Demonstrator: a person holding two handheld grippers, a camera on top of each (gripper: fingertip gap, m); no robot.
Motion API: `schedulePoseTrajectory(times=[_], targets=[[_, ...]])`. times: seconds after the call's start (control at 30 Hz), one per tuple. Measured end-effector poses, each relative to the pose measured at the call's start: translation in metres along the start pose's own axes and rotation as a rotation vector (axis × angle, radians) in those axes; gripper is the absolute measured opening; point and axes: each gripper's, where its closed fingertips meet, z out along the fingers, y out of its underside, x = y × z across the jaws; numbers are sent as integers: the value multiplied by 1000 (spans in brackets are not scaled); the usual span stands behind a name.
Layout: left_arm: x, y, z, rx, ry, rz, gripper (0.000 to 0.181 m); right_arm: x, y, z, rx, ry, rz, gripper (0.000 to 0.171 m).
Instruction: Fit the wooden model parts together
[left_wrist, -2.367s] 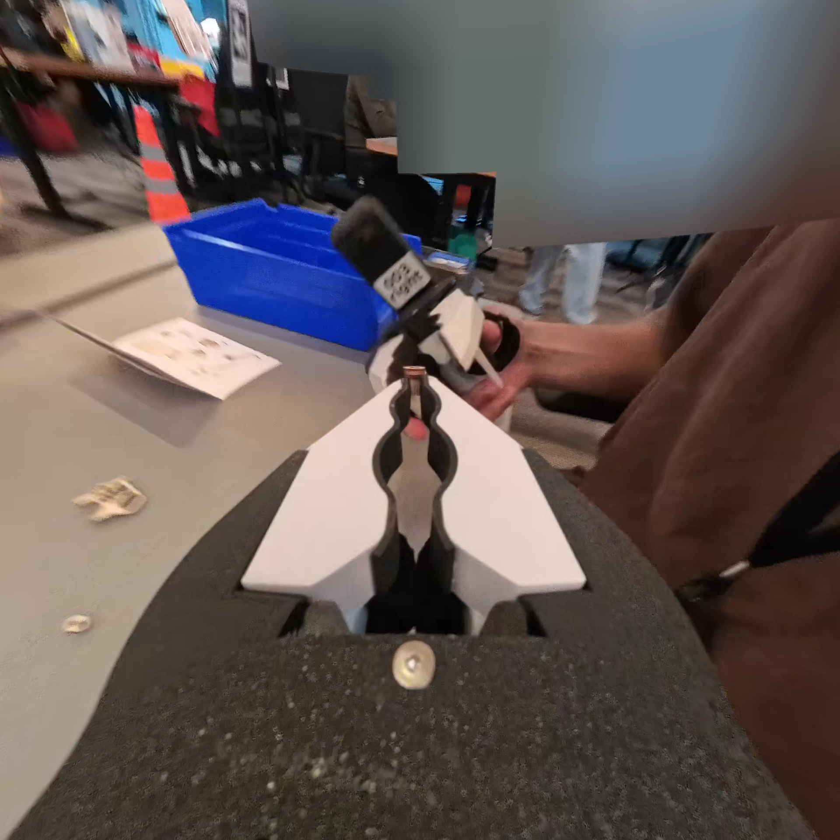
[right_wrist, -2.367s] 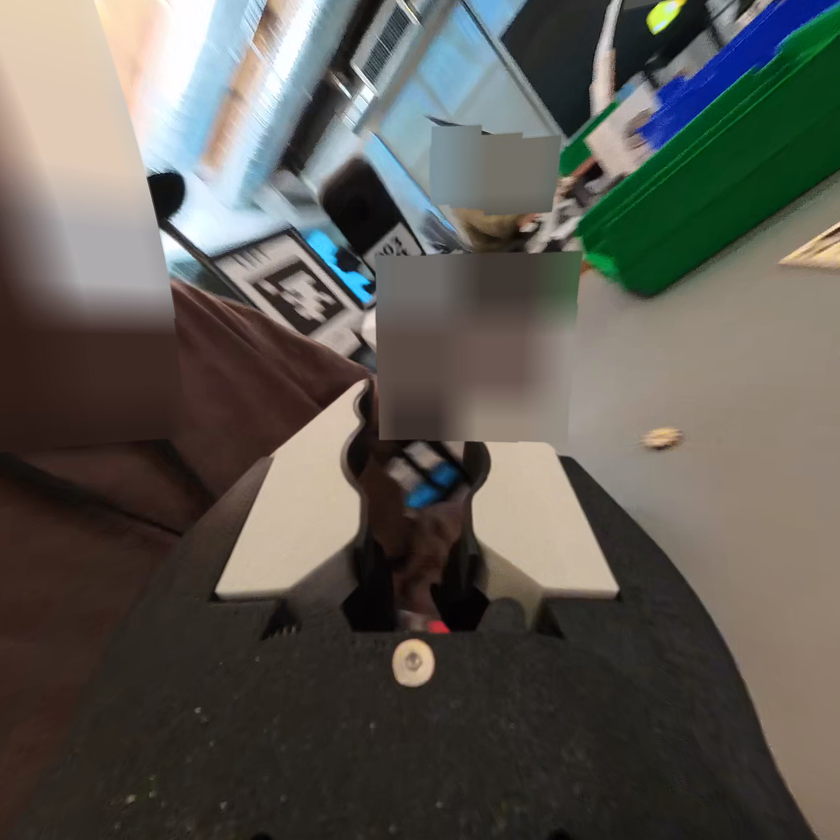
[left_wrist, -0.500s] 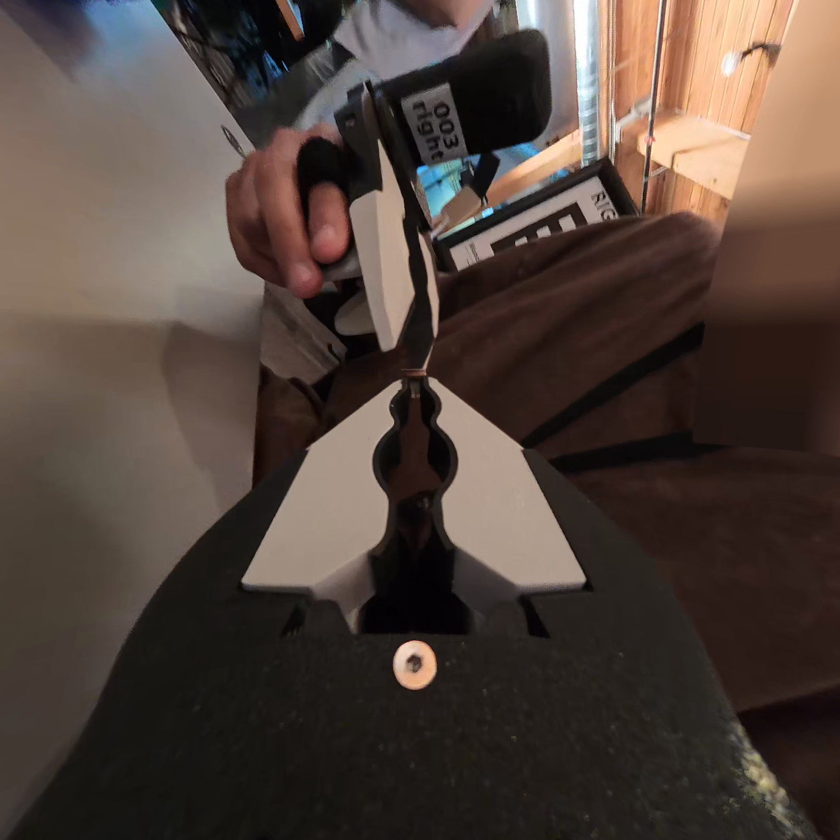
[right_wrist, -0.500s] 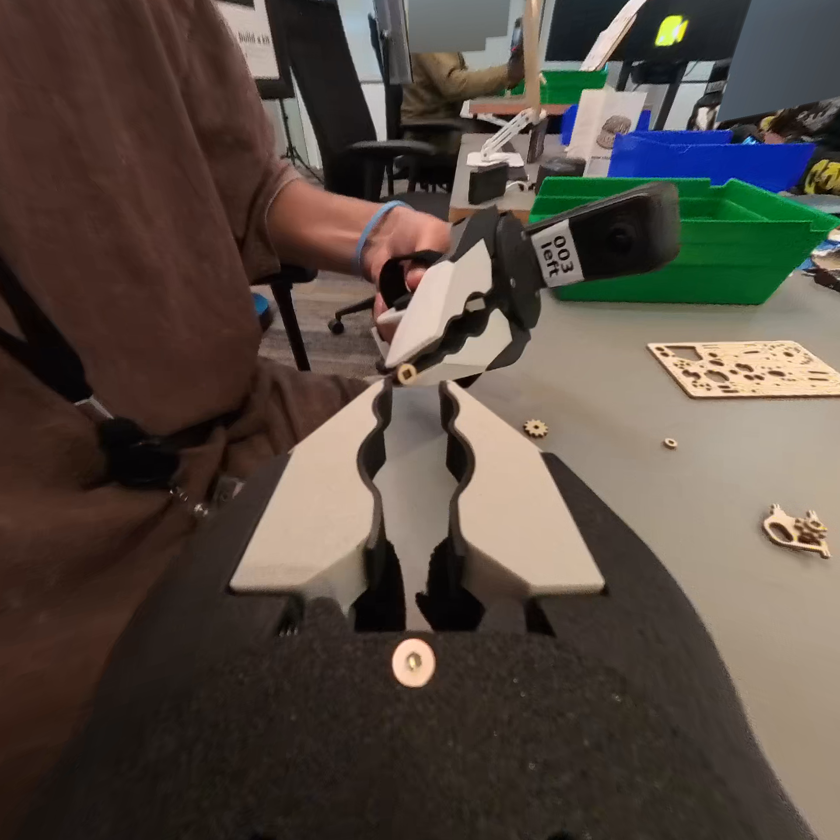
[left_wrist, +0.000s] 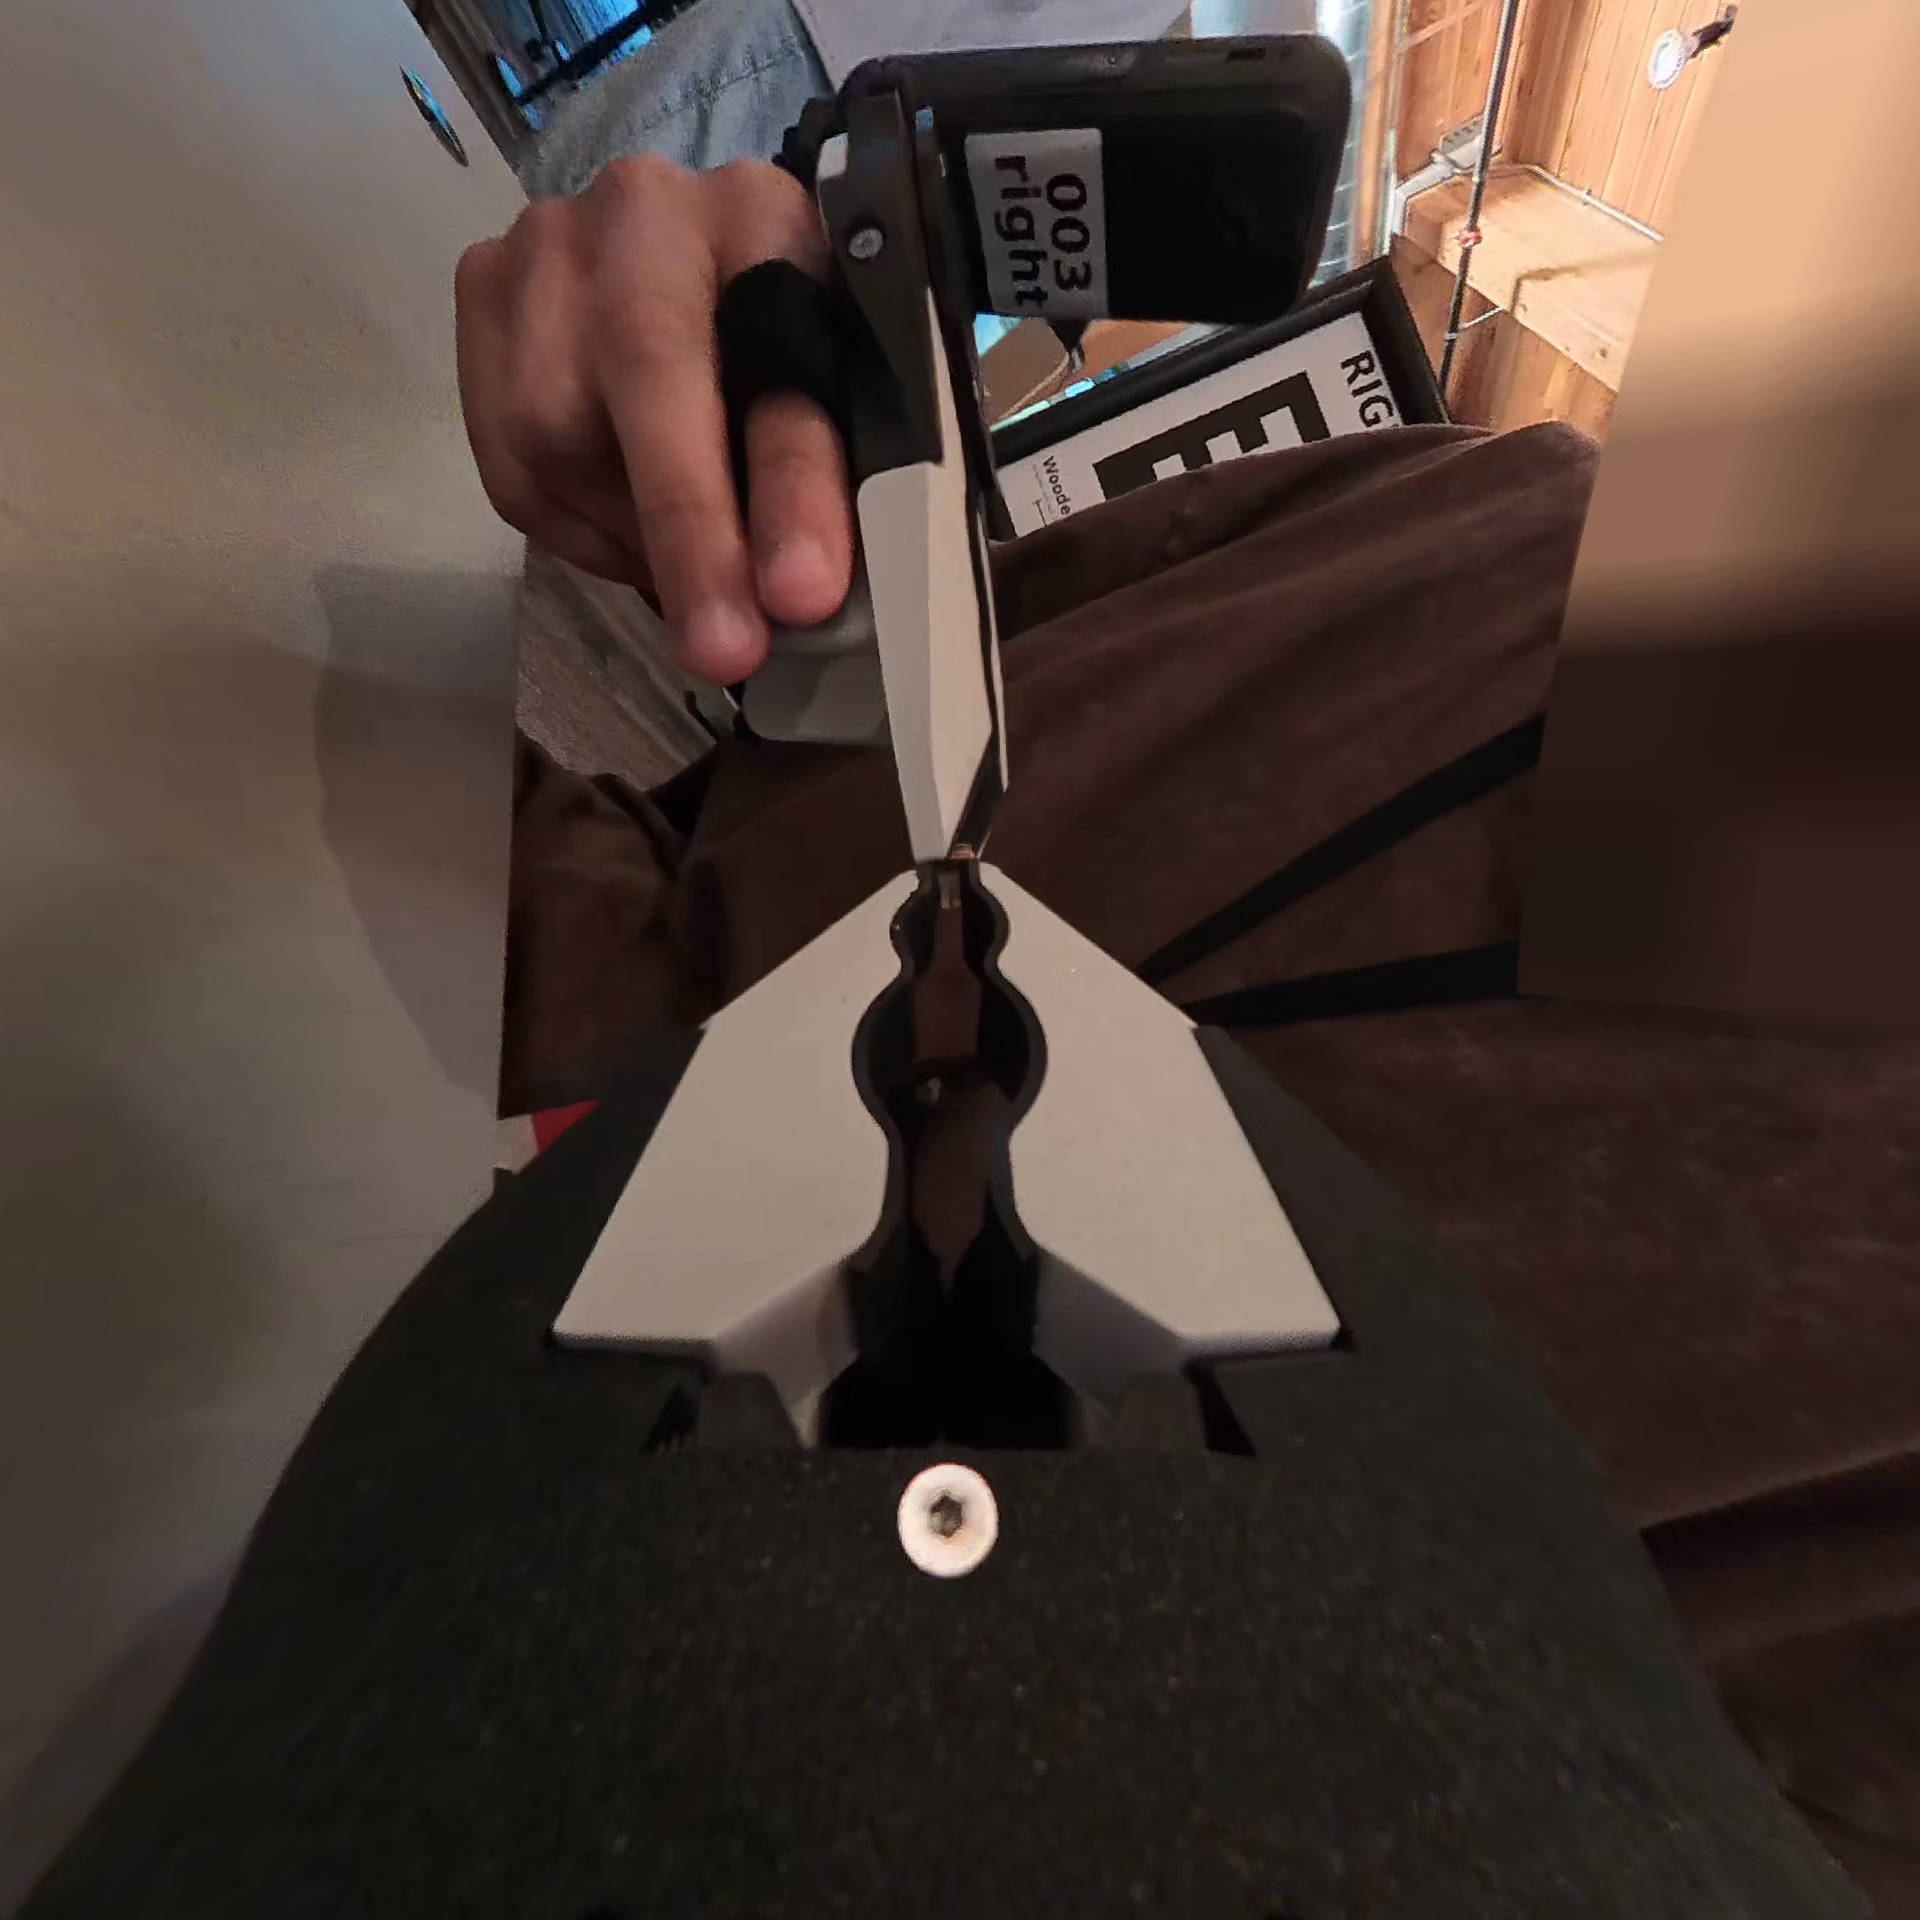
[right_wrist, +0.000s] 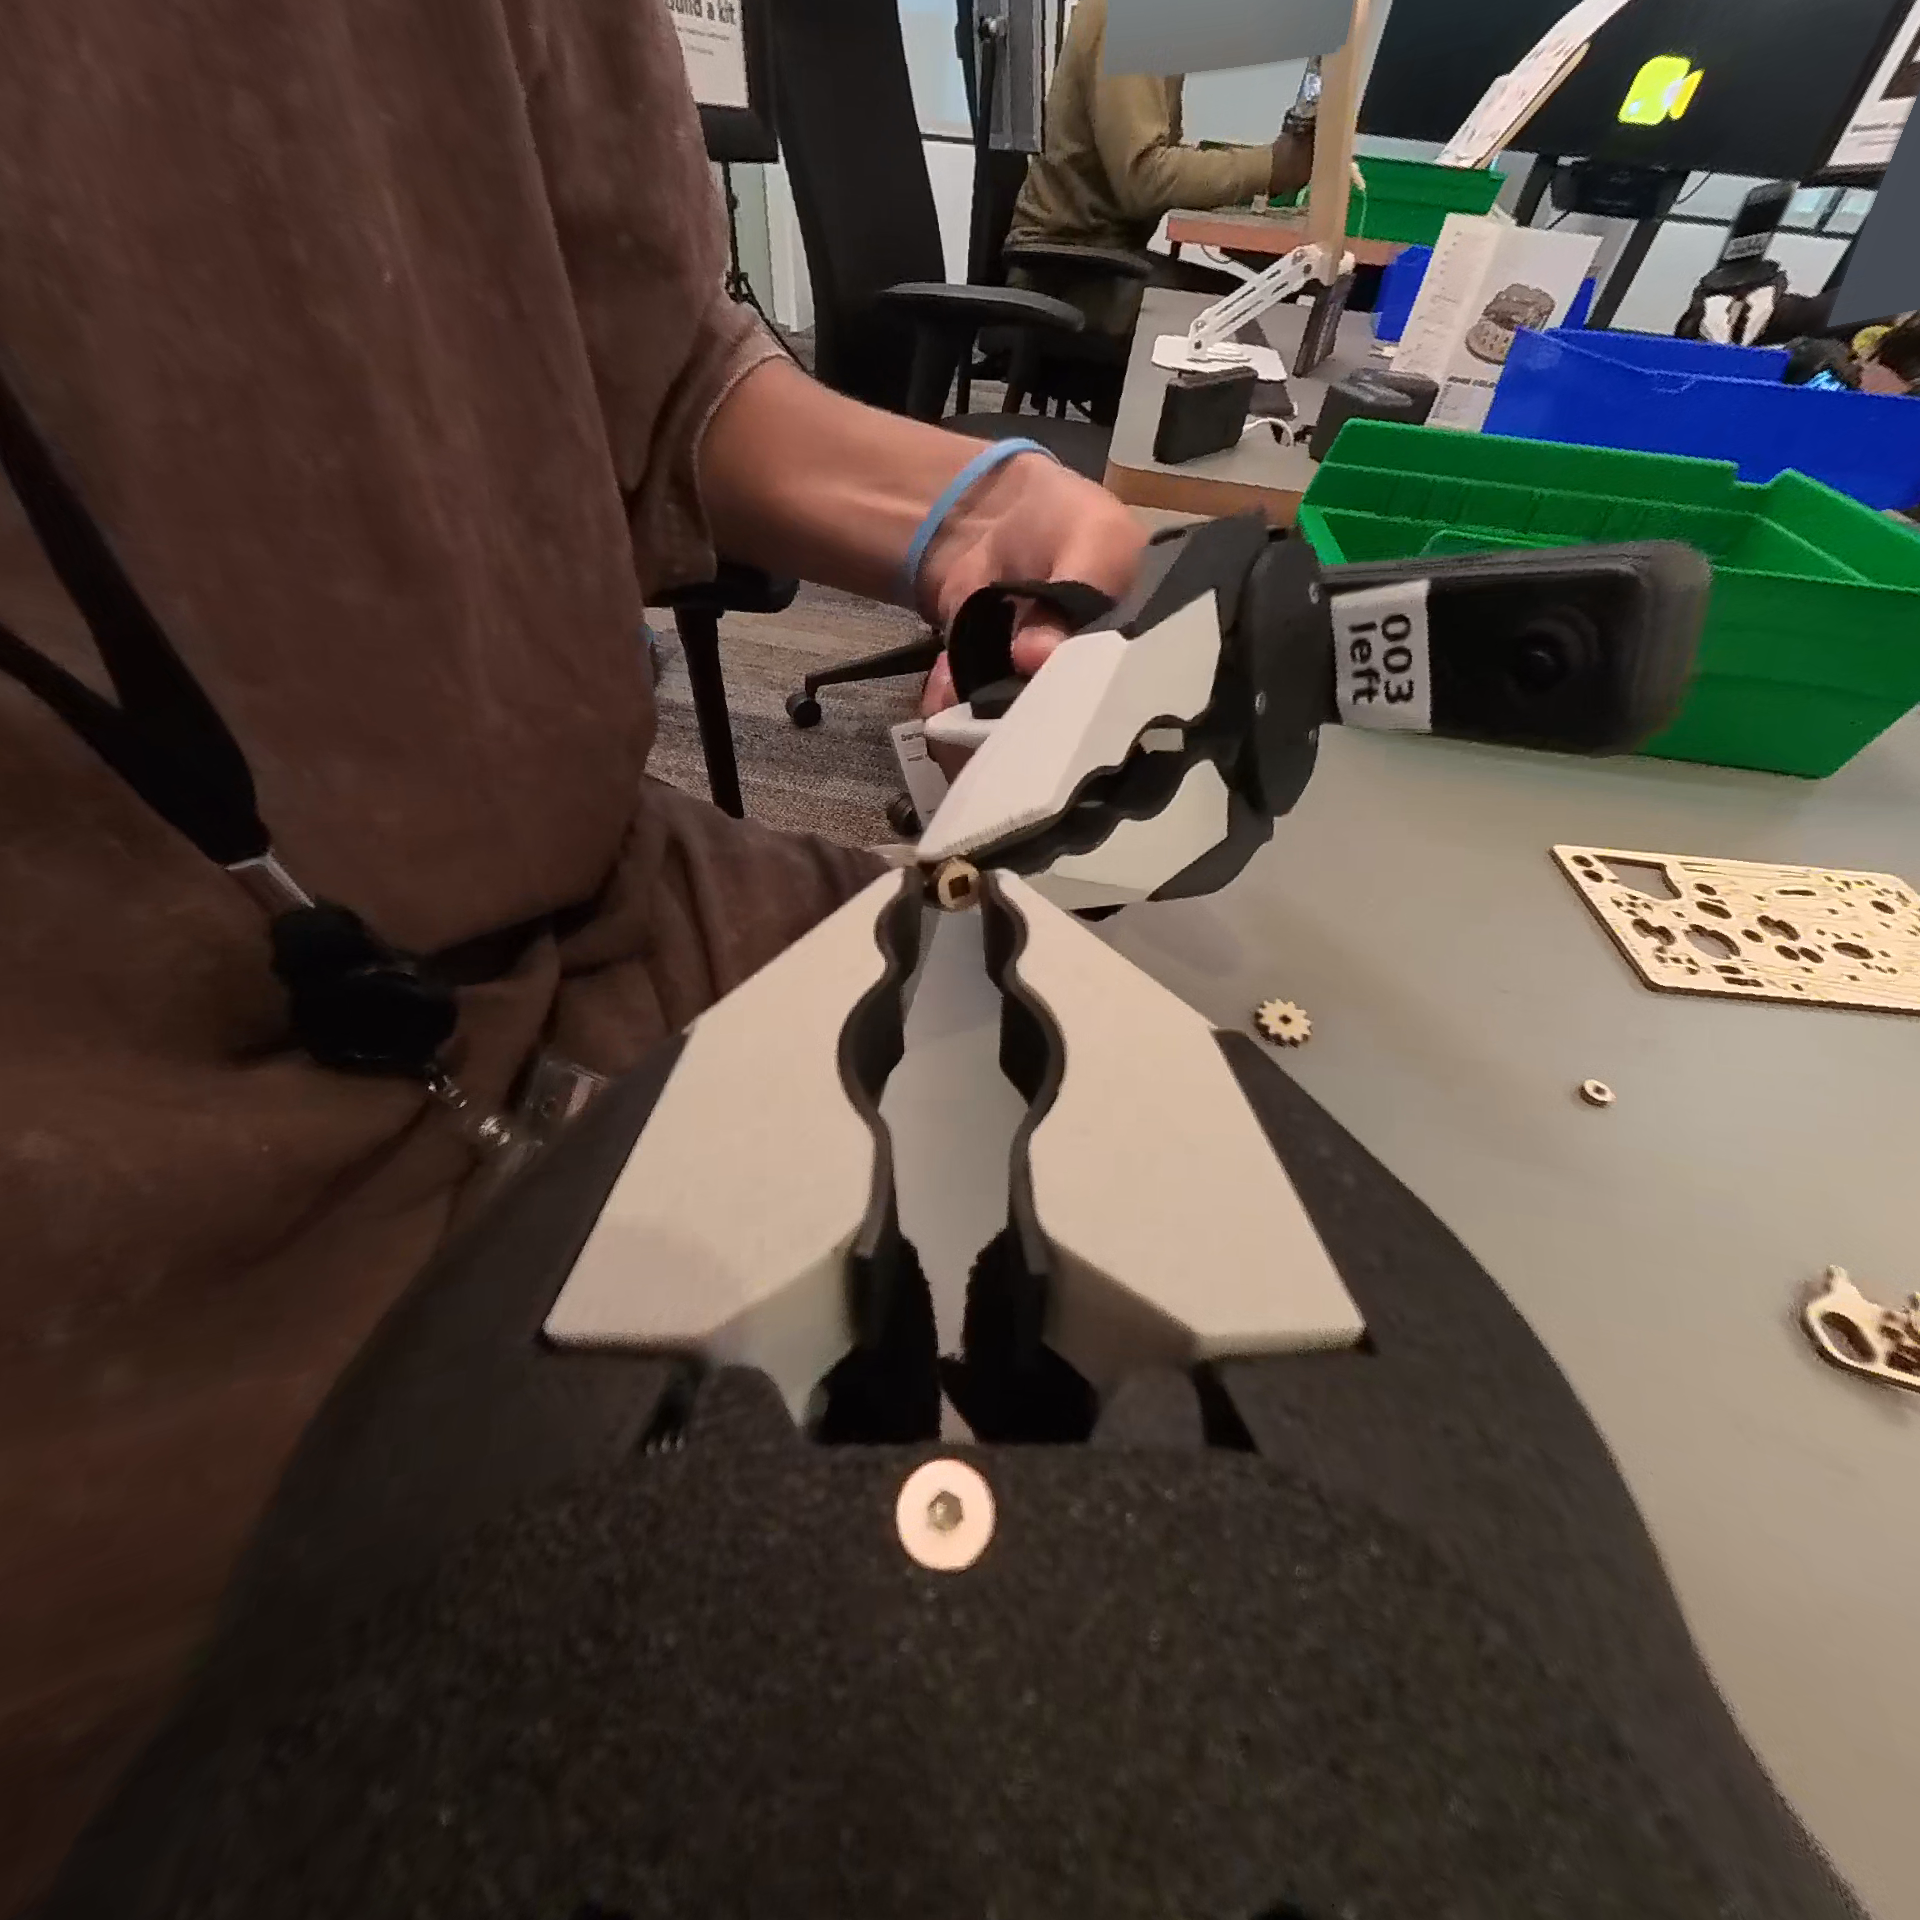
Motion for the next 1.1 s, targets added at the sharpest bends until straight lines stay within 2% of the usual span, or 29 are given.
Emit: schedulePoseTrajectory(times=[0.23,0.33,0.4,0.43,0.63,0.73,0.87,1.0,1.1], targets=[[-2,0,-2,1,-1,-29,3,3,3,1,-42,27,-40,8],[0,-14,-14,79,-11,3,4,15,0,-2,-16,103,-57,8],[2,-27,-28,145,-52,54,37,29,-3,-7,8,180,-59,8],[3,-31,-36,161,-95,109,40,33,-5,-11,23,199,-56,8],[-13,-51,-76,207,-535,451,33,47,-19,-24,137,248,59,8],[-7,-56,-68,175,-675,688,29,52,-23,-25,194,218,235,8],[9,-52,-41,91,-737,947,15,51,-28,-22,257,136,405,8],[18,-49,-28,99,-653,922,11,45,-27,-17,230,133,367,8],[18,-46,-26,86,-639,928,10,45,-29,-15,247,114,417,8]])
